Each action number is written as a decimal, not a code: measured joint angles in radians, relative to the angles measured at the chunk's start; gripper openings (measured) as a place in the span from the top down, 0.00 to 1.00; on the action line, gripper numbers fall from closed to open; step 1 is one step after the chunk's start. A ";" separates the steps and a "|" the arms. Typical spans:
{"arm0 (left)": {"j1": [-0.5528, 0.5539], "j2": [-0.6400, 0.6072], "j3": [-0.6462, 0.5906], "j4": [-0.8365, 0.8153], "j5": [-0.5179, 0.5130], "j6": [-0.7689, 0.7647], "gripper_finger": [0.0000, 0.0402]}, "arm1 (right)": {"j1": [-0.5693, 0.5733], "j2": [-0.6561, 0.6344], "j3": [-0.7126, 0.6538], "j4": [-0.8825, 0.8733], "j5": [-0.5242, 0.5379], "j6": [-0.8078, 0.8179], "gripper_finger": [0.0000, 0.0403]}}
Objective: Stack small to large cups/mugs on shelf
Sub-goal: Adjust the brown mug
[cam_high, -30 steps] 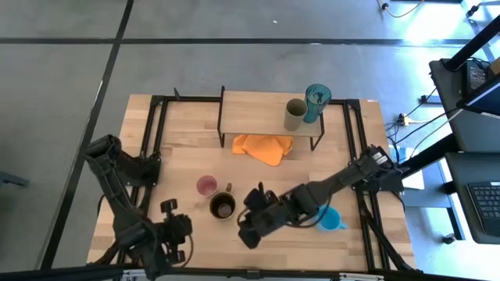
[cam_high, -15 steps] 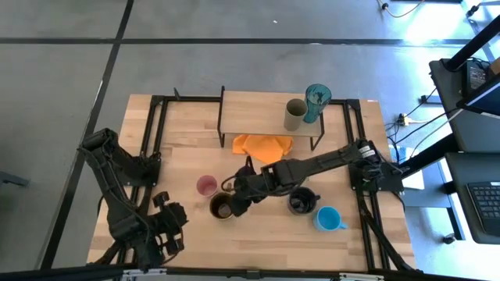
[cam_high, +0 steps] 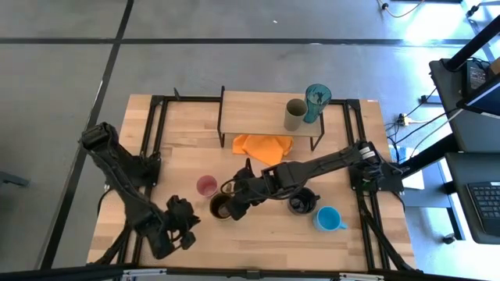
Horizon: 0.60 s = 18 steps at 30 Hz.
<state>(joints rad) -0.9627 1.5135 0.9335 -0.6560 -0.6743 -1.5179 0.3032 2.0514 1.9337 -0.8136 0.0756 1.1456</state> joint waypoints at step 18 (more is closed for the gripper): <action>0.238 0.000 -0.161 0.482 0.046 0.399 0.98 | 0.009 -0.003 0.080 -0.085 0.031 -0.022 0.64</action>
<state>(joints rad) -0.7250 1.5135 0.7727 -0.1744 -0.6284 -1.1191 0.3124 2.0480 2.0132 -0.8989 0.1066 1.1236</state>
